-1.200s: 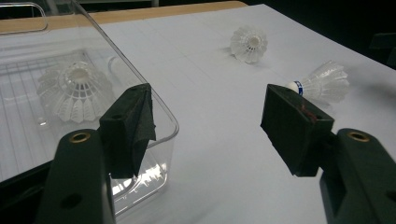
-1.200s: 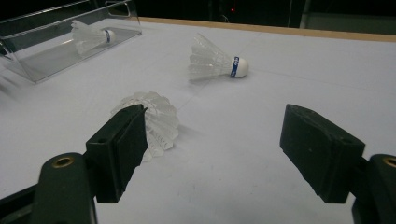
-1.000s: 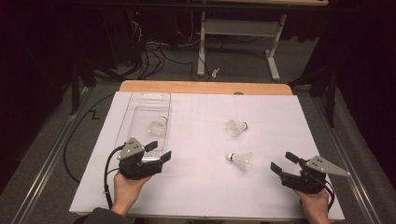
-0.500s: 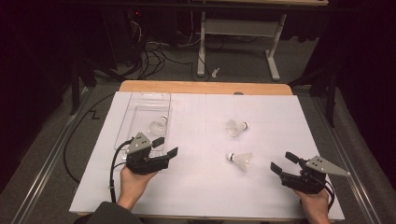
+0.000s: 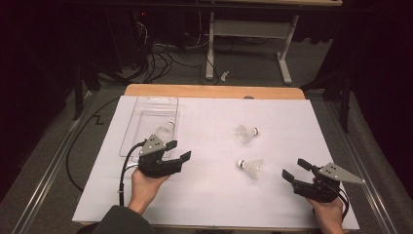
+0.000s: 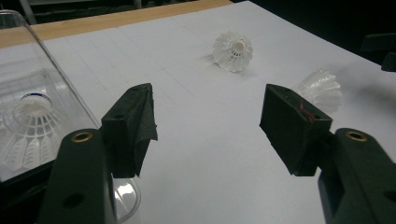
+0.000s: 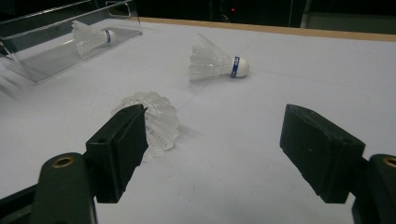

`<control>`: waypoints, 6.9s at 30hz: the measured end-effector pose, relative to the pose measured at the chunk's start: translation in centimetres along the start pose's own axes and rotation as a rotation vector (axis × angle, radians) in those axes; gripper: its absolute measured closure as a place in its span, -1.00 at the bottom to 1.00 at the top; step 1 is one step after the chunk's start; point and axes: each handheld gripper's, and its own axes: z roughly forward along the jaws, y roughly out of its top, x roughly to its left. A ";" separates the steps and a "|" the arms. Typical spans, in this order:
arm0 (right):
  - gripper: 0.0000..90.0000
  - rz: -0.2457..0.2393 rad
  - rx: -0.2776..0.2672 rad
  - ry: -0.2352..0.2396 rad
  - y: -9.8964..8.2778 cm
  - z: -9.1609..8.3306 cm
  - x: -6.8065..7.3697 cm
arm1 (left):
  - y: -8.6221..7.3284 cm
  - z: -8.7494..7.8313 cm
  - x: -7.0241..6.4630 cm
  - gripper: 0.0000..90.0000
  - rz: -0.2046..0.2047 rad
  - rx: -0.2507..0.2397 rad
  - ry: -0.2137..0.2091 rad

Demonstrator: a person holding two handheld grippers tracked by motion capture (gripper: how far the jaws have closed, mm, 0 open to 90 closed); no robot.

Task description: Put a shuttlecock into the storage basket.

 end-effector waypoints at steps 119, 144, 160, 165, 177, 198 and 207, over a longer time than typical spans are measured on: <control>-0.48 0.005 -0.004 0.006 0.0 0.0 0.0 | 6.4 11.4 -1.4 -0.13 0.062 0.108 -0.075; -0.48 0.005 -0.004 0.010 0.0 0.0 0.0 | 7.8 13.9 -2.2 -0.14 0.051 0.172 -0.097; -0.48 0.004 -0.004 0.011 0.0 0.0 -0.1 | 8.7 15.2 -2.7 -0.15 0.050 0.226 -0.098; -0.48 -0.002 -0.002 0.012 0.0 0.0 -0.1 | 9.1 15.5 -2.9 -0.14 0.053 0.254 -0.094; -0.48 0.001 -0.003 0.014 0.0 0.1 -0.1 | 10.1 17.1 -3.7 -0.11 0.065 0.329 -0.094; -0.47 -0.005 -0.002 0.013 0.0 0.0 -0.1 | 11.3 19.4 -4.4 -0.10 0.059 0.439 -0.090; -0.47 -0.008 -0.004 0.016 0.0 0.0 -0.1 | 12.0 20.4 -4.5 -0.07 0.046 0.480 -0.094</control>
